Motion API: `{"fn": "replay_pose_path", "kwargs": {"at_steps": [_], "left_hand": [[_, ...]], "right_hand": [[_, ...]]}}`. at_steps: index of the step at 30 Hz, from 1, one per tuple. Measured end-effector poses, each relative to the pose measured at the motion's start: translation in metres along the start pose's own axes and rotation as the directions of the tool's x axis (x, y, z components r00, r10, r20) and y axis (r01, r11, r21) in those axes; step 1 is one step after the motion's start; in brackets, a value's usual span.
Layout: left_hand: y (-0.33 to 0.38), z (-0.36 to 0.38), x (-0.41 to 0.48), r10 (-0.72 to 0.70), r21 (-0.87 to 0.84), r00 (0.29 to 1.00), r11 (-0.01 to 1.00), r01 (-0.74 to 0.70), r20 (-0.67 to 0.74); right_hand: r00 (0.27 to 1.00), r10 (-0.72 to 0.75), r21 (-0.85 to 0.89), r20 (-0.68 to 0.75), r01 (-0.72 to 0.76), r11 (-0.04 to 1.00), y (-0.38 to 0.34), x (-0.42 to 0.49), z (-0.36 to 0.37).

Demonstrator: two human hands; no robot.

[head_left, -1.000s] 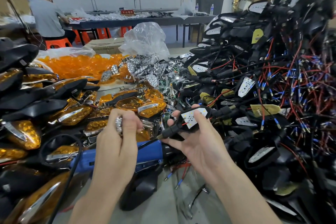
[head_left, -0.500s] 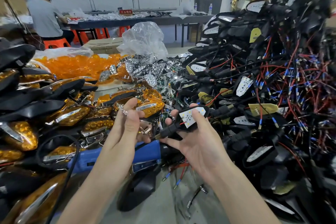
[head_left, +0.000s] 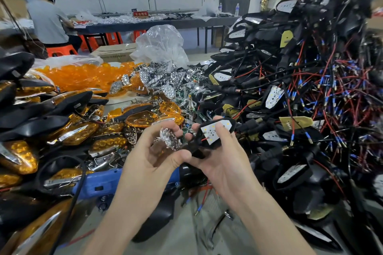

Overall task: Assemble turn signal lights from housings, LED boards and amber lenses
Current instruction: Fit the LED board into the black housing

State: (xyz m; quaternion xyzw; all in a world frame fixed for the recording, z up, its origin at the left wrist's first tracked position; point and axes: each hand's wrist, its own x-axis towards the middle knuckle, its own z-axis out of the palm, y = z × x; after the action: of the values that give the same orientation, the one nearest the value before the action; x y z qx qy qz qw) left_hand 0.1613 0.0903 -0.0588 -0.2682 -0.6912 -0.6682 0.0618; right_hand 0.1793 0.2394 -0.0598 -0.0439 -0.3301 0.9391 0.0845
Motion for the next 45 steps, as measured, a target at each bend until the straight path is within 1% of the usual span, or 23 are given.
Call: {"fn": "replay_pose_path", "kwargs": {"at_steps": [4, 7, 12, 18, 21, 25, 28, 31, 34, 39, 42, 45], "left_hand": [[-0.002, 0.004, -0.001, 0.019, 0.086, 1.0, 0.996, -0.02, 0.011], [-0.003, 0.004, -0.002, 0.045, 0.148, 0.999, 0.988, -0.043, -0.013], [-0.003, 0.004, -0.004, 0.054, 0.283, 0.998, 0.958, -0.04, -0.04], [-0.003, 0.007, -0.003, 0.107, 0.347, 0.994, 0.933, -0.09, -0.03], [-0.003, 0.008, -0.003, 0.136, 0.385, 0.991, 0.915, -0.118, -0.02], [-0.001, 0.011, -0.001, 0.235, 0.502, 0.972, 0.838, -0.216, 0.027], [-0.002, 0.013, -0.001, 0.246, 0.551, 0.969, 0.803, -0.226, 0.039], [-0.002, 0.016, -0.001, 0.276, 0.623, 0.959, 0.741, -0.252, 0.059], [-0.001, 0.02, 0.0, 0.31, 0.69, 0.948, 0.671, -0.273, 0.074], [0.002, 0.024, 0.002, 0.319, 0.782, 0.943, 0.562, -0.269, 0.095], [0.003, 0.026, 0.003, 0.329, 0.824, 0.939, 0.5, -0.266, 0.103], [0.001, 0.029, 0.001, 0.325, 0.832, 0.941, 0.492, -0.256, 0.097]], "right_hand": [[1.0, -0.021, -0.021, 0.014, 0.021, 1.0, 0.0, -0.001, 0.001], [0.999, -0.028, -0.026, 0.018, 0.028, 0.999, 0.002, -0.002, 0.002], [0.998, -0.054, -0.003, 0.033, 0.054, 0.999, 0.004, -0.004, 0.002], [0.996, -0.081, -0.051, 0.043, 0.083, 0.995, 0.008, -0.006, 0.001], [0.995, -0.091, -0.102, 0.044, 0.095, 0.99, 0.009, -0.006, 0.001], [0.994, -0.096, -0.166, 0.048, 0.103, 0.981, 0.011, -0.007, 0.001], [0.993, -0.099, -0.231, 0.055, 0.11, 0.967, 0.013, -0.008, 0.0], [0.991, -0.115, -0.296, 0.071, 0.131, 0.946, 0.015, -0.008, -0.001], [0.992, -0.116, -0.301, 0.047, 0.125, 0.946, 0.017, -0.006, -0.002], [0.989, -0.136, -0.323, 0.065, 0.15, 0.934, 0.016, -0.006, -0.001], [0.99, -0.119, -0.294, 0.078, 0.137, 0.946, 0.015, -0.007, 0.0], [0.994, -0.092, -0.31, 0.056, 0.105, 0.945, 0.014, -0.008, -0.001]]}}
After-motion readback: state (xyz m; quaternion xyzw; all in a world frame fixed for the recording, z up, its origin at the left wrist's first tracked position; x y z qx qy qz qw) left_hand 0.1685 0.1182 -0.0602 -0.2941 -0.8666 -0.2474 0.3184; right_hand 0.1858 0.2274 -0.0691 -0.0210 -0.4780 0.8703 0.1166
